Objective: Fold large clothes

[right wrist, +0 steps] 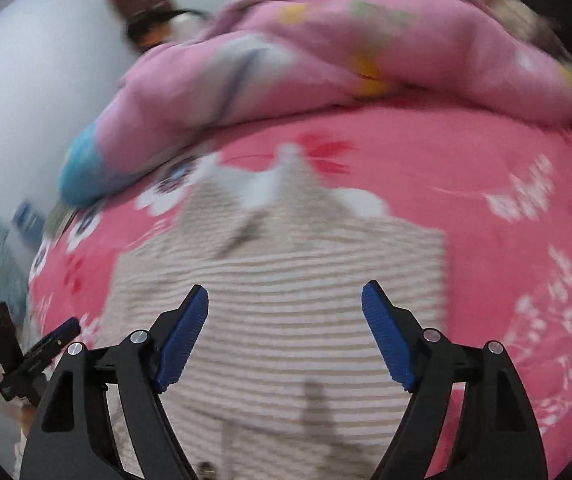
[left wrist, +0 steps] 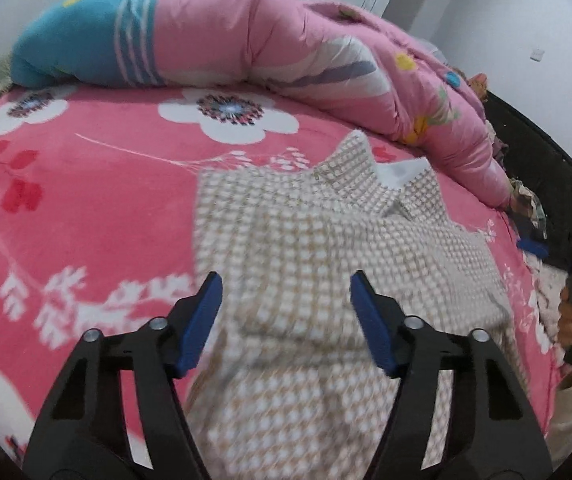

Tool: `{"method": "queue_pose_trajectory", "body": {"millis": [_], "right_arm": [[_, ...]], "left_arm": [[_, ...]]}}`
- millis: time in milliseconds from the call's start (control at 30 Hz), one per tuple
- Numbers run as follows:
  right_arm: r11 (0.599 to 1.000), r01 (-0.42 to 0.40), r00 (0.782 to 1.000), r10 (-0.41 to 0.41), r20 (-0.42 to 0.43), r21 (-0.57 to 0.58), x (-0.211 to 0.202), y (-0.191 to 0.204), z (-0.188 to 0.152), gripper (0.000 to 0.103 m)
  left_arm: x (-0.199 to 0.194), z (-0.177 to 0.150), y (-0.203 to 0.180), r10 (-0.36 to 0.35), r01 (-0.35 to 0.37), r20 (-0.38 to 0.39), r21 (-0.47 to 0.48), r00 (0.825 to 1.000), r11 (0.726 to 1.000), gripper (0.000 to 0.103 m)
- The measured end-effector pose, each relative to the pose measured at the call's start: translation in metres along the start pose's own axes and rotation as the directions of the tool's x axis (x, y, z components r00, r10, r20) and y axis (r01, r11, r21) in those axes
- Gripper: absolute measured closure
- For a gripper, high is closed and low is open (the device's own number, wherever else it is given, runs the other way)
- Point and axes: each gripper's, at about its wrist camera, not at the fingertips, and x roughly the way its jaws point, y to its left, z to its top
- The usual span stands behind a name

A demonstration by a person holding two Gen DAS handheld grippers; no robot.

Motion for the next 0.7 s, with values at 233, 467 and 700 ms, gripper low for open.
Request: {"method": "queue_pose_trajectory", "body": {"millis": [233,467,700], "right_arm": [[0.969,0.017,0.999,-0.005,-0.049,0.245,0.028,-0.094,0.007,0.036],[0.95,-0.076,0.987,0.114,-0.109,0.304,0.065,-0.113,0.001,0.086],[0.98,-0.048,0.998,0.054,-0.029,0.191,0.047,-0.088,0.003,0.092]], "left_arm": [[0.065,0.027,0.006,0.098,-0.099,-0.152,0.001,0.983,0.995,0.065],[0.068,0.023,0.0,0.131,-0.123,-0.133,0.072,0.982,0.99,0.093],[0.028,0.051,-0.019,0.11,-0.112,0.024,0.138,0.994,0.984,0.097]]}}
